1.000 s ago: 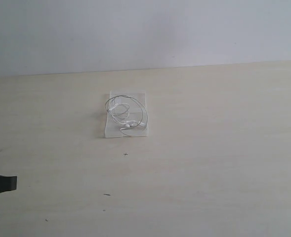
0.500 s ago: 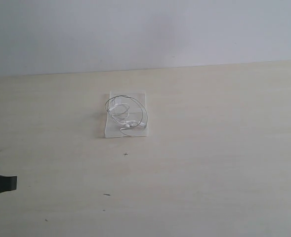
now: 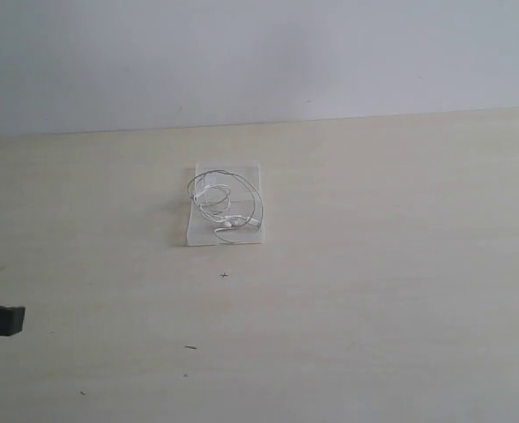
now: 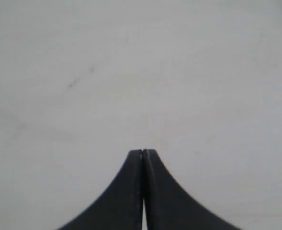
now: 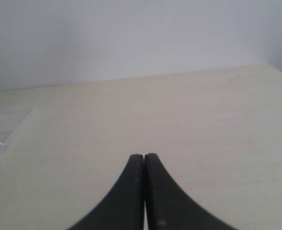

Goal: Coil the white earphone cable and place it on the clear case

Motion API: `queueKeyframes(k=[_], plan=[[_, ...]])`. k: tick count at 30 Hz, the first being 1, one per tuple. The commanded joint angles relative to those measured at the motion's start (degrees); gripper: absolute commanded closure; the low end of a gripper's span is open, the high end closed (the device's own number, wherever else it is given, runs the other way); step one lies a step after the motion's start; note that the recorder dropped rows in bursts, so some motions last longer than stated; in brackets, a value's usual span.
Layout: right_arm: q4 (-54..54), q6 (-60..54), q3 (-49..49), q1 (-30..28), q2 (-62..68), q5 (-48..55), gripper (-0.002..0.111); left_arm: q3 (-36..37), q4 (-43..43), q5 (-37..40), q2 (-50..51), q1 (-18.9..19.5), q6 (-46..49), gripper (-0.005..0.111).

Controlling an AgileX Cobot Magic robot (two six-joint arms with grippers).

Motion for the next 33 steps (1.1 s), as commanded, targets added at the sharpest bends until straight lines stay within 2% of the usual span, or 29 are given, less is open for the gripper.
queueKeyframes(k=[1,5,8,11,13,15,17,21,23,25,28,31,33], plan=[[0.08,0.12,0.25,-0.20,-0.31,-0.07,0.108,-0.72,16.76,-0.89,-11.52,0.33,-1.66,0.107],[0.08,-0.01,0.25,-0.20,-0.31,-0.07,0.108,-1.68,18.25,-0.18,-25.35,3.12,-2.87,0.107],[0.08,-0.01,0.25,-0.20,-0.31,-0.07,0.108,-1.55,17.09,-0.42,-36.78,7.16,-3.18,0.107],[0.08,-0.01,0.25,-0.20,-0.31,-0.07,0.108,-1.17,10.85,-2.18,-46.50,11.91,-3.86,0.107],[0.08,-0.01,0.25,-0.20,-0.31,-0.07,0.108,-1.05,3.80,-3.95,-51.99,14.17,-5.53,0.107],[0.08,-0.01,0.25,-0.20,-0.31,-0.07,0.108,-1.05,-2.39,-5.41,-56.11,14.98,-5.99,0.107],[0.08,-0.01,0.25,-0.20,-0.31,-0.07,0.108,-1.05,-4.65,-7.49,-58.89,15.11,-5.99,0.107],[0.08,-0.01,0.25,-0.20,-0.31,-0.07,0.108,-1.05,-5.25,-15.34,-62.72,15.11,-8.39,0.107],[0.08,-0.01,0.25,-0.20,-0.31,-0.07,0.108,-1.44,-5.25,-16.03,-63.47,15.11,-7.85,0.107],[0.08,0.10,0.25,-0.20,-0.31,-0.07,0.108,-1.84,-5.25,-13.59,-63.56,15.11,0.89,0.107],[0.08,0.10,0.25,-0.20,-0.31,-0.07,0.108,-1.96,-8.89,-6.52,-63.56,15.11,32.81,0.107],[0.08,0.10,0.25,-0.20,-0.31,-0.07,0.108,-1.96,-26.00,0.56,-63.56,15.11,64.59,0.107],[0.08,0.10,0.25,-0.20,-0.31,-0.07,0.108,-1.96,-38.74,4.46,-63.56,15.11,79.38,0.107]])
